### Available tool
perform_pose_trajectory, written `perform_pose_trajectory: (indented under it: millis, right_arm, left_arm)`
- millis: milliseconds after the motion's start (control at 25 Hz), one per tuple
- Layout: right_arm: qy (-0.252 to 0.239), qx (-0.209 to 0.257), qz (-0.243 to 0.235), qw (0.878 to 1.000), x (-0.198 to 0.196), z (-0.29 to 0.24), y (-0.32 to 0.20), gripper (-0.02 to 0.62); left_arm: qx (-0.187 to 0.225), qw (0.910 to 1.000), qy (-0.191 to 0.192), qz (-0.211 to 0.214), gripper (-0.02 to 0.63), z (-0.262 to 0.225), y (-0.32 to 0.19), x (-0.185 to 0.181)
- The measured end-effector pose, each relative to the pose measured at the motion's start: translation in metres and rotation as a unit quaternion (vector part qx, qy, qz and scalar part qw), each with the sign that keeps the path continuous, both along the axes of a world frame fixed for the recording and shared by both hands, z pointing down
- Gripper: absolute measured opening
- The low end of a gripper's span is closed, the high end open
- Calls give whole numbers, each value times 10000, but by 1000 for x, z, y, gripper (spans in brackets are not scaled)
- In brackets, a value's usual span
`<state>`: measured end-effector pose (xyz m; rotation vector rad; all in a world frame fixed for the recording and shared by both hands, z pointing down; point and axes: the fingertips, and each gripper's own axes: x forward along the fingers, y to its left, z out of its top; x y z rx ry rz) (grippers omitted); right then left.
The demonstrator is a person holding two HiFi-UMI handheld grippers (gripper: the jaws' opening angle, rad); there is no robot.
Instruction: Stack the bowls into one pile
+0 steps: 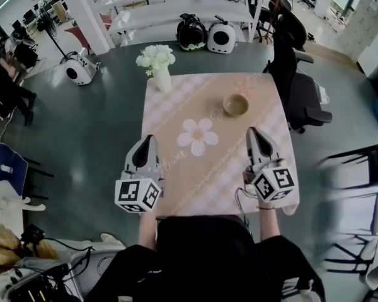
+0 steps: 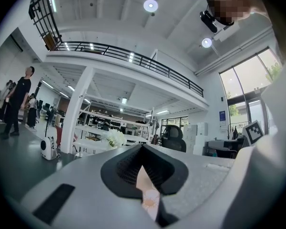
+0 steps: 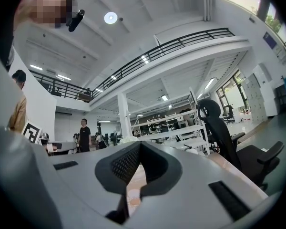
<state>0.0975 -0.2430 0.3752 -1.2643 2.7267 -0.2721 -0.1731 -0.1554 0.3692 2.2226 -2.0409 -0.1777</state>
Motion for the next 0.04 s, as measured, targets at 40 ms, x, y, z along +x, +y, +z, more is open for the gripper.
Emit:
perform_pose_trajectory:
  millis: [40]
  right_arm:
    - [16, 10, 9, 10000, 1, 0, 0, -9]
  left_arm:
    - [6, 10000, -7, -5, -3, 0, 0, 0]
